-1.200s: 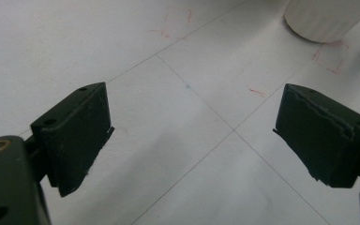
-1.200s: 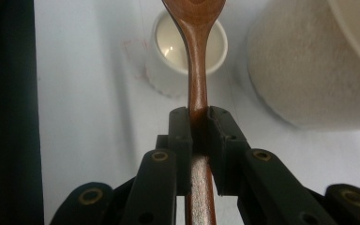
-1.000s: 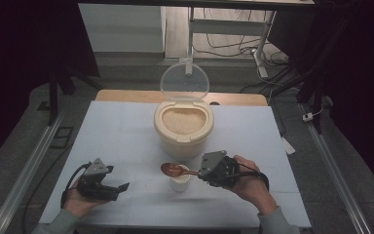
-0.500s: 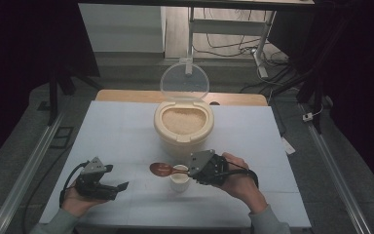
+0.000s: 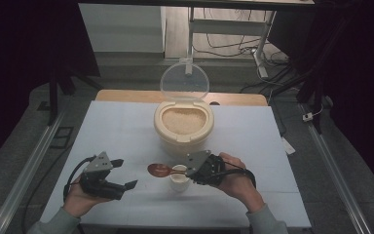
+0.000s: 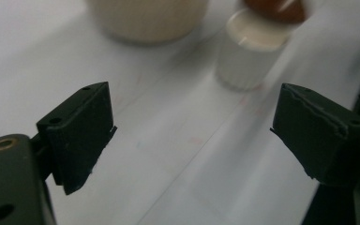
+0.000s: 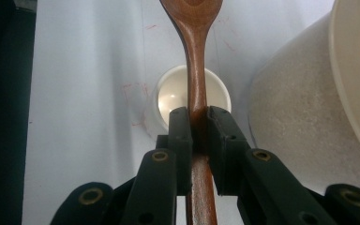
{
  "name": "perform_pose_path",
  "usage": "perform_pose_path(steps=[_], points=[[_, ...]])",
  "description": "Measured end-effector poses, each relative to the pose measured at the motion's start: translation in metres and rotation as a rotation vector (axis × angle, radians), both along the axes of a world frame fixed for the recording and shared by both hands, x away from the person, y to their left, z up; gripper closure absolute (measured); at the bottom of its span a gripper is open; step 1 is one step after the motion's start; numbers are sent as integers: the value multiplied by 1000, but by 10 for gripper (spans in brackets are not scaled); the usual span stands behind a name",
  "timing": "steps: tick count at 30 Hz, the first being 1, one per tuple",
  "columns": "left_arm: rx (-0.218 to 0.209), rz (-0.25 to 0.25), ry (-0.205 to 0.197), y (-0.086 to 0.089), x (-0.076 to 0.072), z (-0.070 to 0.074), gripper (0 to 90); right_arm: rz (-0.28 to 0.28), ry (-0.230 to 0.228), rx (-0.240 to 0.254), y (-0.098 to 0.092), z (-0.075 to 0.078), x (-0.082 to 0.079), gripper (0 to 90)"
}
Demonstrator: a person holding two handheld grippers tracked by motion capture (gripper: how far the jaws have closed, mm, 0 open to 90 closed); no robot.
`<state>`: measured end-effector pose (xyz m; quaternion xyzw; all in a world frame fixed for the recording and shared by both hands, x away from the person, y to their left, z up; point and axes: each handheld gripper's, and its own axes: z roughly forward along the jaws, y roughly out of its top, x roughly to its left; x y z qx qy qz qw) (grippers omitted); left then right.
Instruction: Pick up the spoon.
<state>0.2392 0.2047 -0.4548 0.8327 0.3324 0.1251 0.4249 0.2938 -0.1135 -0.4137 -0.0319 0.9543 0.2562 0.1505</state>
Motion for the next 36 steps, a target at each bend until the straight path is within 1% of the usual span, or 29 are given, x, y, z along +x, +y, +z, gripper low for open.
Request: perform_pose_path(steps=[1,3,4,7,9,10,11,12,13,14,15,16,19,20,21,22,23,24,25,26,27,28,30,31,32,33,34,35,36], points=[[-1,-22,-10,-5,0,7,139,2,0,-6,1,0,0,797],[10,-61,-23,-17,2,18,143,2,2,-1,1,-1,0,796],[14,-78,-23,-23,4,23,150,8,6,-3,2,-1,0,797],[46,-131,-23,-42,11,33,165,7,-1,-11,4,-1,-1,797],[75,-175,-14,-56,17,38,177,16,8,-14,6,-2,-1,796],[104,-223,11,-68,22,41,188,17,0,-18,6,-2,-2,797],[104,-223,11,-68,22,41,195,19,-2,-14,7,-3,-2,796],[121,-236,20,-74,25,42,195,19,-2,-14,7,-3,-2,796],[132,-248,27,-78,27,42,214,22,-3,-22,8,-4,-3,796],[143,-261,35,-82,30,42,228,23,-2,-17,9,-4,-3,797],[149,-277,44,-86,32,42,228,23,-2,-17,9,-4,-3,797],[152,-289,54,-89,35,42,258,32,5,-18,10,-5,-3,796],[166,-325,77,-98,42,41,286,37,1,-20,10,-5,-3,796],[166,-336,88,-101,44,41,318,36,-7,-21,11,-5,-4,796],[175,-357,111,-105,49,39,337,39,-8,-18,11,-5,-5,796],[175,-357,111,-105,49,39,356,39,-10,-18,12,-5,-5,796],[180,-365,120,-107,51,38,374,43,-8,-14,12,-5,-5,796],[187,-376,132,-110,53,37,392,43,-13,-24,12,-5,-6,796],[198,-397,157,-113,56,34,411,42,-16,-27,12,-4,-7,796],[198,-397,157,-113,56,34,431,39,-16,-25,12,-5,-7,796],[214,-409,173,-115,59,30,456,42,-17,-23,13,-5,-8,796],[214,-409,173,-115,59,30,480,42,-17,-23,13,-5,-8,796],[240,-431,189,-118,60,27,542,54,-33,-22,14,-5,-9,796],[240,-431,189,-118,60,27,571,55,-31,-26,14,-5,-10,796],[250,-443,192,-120,60,25,612,57,-36,-19,14,-6,-10,796],[250,-443,192,-120,60,25,639,62,-38,-29,15,-5,-11,796],[280,-453,194,-121,60,23,673,70,-43,-34,15,-5,-11,796],[280,-453,194,-121,60,23,699,70,-39,-37,15,-6,-13,796],[287,-463,197,-122,60,22,715,91,-51,-46,15,-6,-12,796]])
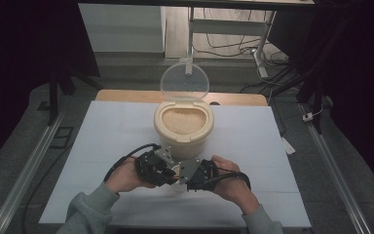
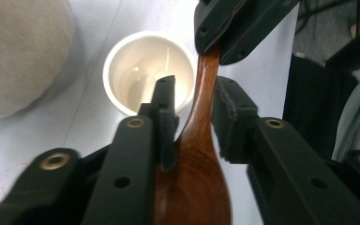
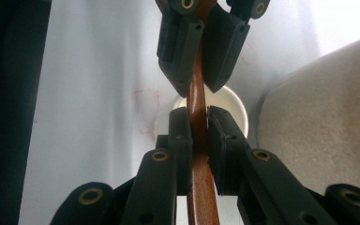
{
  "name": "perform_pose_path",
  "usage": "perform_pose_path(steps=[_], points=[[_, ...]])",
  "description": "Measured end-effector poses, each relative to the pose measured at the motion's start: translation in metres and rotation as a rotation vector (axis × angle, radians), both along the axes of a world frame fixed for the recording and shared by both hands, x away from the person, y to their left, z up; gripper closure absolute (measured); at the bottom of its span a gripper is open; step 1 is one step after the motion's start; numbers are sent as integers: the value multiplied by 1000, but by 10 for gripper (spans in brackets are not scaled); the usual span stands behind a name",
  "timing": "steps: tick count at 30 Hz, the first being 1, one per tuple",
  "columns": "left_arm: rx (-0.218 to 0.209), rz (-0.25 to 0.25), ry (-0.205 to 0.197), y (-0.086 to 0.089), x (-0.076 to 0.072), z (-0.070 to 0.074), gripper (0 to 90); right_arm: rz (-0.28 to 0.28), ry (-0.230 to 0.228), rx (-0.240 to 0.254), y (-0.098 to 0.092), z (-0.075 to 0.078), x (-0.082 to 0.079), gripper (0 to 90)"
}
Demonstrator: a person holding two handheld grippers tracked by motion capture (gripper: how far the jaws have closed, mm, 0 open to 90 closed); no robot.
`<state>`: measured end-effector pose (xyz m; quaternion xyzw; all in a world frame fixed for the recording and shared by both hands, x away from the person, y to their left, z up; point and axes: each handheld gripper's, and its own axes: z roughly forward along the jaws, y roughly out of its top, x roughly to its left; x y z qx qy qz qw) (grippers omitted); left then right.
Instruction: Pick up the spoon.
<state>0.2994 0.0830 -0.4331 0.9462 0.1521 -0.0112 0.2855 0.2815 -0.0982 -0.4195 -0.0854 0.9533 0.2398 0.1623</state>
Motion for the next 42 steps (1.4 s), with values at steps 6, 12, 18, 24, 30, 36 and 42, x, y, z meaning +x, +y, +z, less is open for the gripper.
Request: perform_pose_path(steps=[6,12,18,24,30,36,42], points=[[18,-43,16,-3,-1,-5,768,39,-18,-20,3,-5,-2,795],[17,-44,-7,-5,-3,-9,779,35,-22,-16,2,-8,-3,790],[9,-20,-50,-6,-4,-11,786,-8,-13,22,-4,-4,0,721],[-12,8,-88,-4,-4,-10,788,-139,-22,265,-26,17,5,542],[-53,51,-125,2,-6,-5,788,-353,46,553,-63,33,6,472],[-72,71,-149,3,-6,-3,788,-520,103,666,-90,27,6,414],[-96,98,-175,5,-9,-1,788,-613,183,718,-100,14,8,365]])
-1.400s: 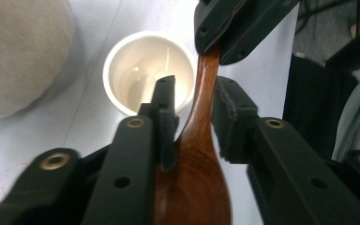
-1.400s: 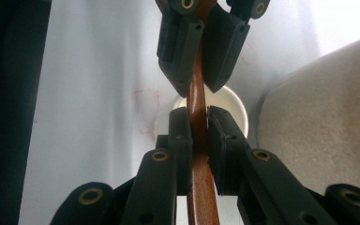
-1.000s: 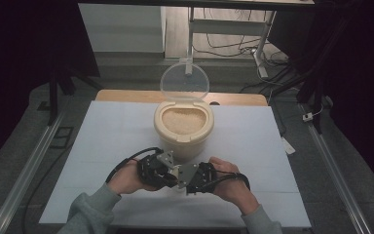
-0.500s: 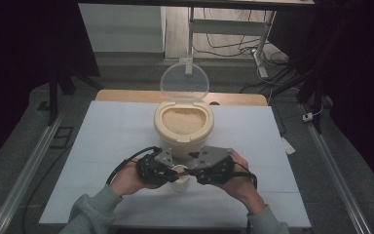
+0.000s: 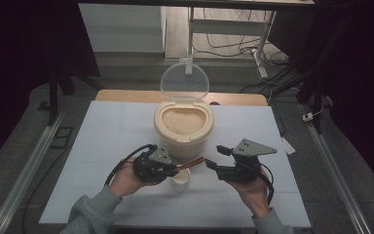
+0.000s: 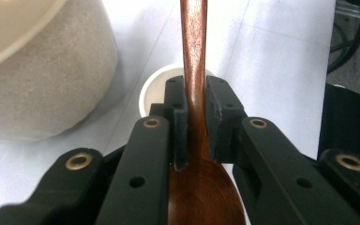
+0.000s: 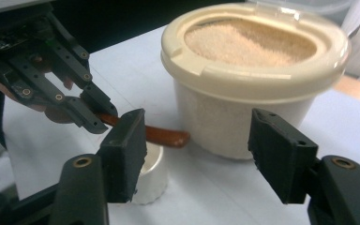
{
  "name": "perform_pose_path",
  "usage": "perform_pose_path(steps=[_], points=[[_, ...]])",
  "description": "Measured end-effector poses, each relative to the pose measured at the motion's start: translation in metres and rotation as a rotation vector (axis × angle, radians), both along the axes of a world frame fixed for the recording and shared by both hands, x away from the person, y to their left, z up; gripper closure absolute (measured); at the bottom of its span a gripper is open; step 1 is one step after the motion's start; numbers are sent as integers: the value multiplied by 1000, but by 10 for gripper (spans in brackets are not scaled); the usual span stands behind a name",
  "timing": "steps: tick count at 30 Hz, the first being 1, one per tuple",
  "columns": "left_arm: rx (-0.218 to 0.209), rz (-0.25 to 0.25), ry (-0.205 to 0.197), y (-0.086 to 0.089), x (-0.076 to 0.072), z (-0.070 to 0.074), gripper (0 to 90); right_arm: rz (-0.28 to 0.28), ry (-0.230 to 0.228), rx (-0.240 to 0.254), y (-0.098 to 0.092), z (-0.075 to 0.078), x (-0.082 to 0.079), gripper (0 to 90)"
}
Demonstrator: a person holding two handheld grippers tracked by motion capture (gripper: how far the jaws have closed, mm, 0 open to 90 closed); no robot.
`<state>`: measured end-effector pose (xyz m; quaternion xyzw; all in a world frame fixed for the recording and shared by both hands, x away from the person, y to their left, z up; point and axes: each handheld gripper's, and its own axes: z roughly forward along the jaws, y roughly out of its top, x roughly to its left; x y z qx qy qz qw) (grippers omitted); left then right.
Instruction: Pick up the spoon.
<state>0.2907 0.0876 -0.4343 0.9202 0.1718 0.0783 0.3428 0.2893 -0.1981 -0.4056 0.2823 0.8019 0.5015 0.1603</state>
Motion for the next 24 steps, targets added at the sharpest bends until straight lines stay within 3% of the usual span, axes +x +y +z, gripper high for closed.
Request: perform_pose_path(steps=[13,18,24], points=[[-51,31,-47,-1,-4,3,788,-90,122,98,2,-16,-2,314],[-78,34,-70,-3,-7,6,789,-72,147,108,10,-24,-1,330],[-92,32,-98,-8,-11,7,789,-67,143,149,20,-27,-3,362]])
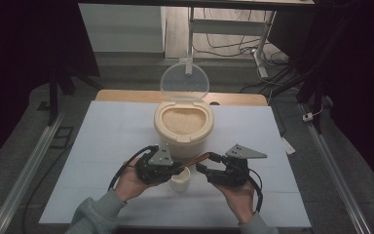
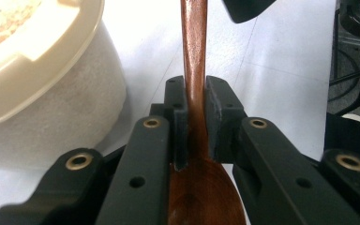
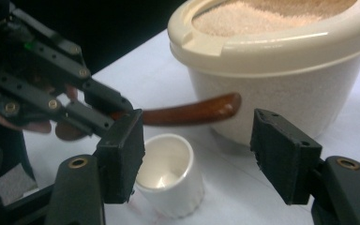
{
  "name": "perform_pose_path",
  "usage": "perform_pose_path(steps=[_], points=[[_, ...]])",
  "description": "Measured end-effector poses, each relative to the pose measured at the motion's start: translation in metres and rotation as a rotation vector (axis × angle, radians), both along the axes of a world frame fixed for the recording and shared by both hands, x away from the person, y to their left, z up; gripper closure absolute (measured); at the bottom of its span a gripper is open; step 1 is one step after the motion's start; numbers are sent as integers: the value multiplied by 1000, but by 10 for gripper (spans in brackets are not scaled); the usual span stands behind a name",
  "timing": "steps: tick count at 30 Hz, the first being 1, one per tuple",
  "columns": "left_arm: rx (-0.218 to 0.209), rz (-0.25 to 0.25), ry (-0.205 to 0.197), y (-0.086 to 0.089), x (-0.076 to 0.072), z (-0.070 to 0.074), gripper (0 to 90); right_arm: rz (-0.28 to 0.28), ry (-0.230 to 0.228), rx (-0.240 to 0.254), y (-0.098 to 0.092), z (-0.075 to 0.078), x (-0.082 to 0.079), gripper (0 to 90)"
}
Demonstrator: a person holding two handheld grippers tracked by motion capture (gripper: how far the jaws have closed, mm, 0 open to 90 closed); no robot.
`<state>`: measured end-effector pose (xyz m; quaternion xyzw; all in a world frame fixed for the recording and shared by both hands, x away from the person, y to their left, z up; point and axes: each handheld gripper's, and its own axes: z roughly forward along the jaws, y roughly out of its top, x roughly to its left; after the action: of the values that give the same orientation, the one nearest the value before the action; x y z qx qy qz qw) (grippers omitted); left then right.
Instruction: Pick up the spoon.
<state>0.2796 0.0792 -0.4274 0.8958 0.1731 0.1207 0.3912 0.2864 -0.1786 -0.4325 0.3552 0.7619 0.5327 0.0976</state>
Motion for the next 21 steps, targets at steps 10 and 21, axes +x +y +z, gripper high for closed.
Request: perform_pose_path(steps=[10,21], points=[[3,9,-49,-7,-7,1,789,-50,4,109,1,0,-2,500],[2,18,-83,-6,-10,4,794,-47,7,195,-1,4,-2,639]])
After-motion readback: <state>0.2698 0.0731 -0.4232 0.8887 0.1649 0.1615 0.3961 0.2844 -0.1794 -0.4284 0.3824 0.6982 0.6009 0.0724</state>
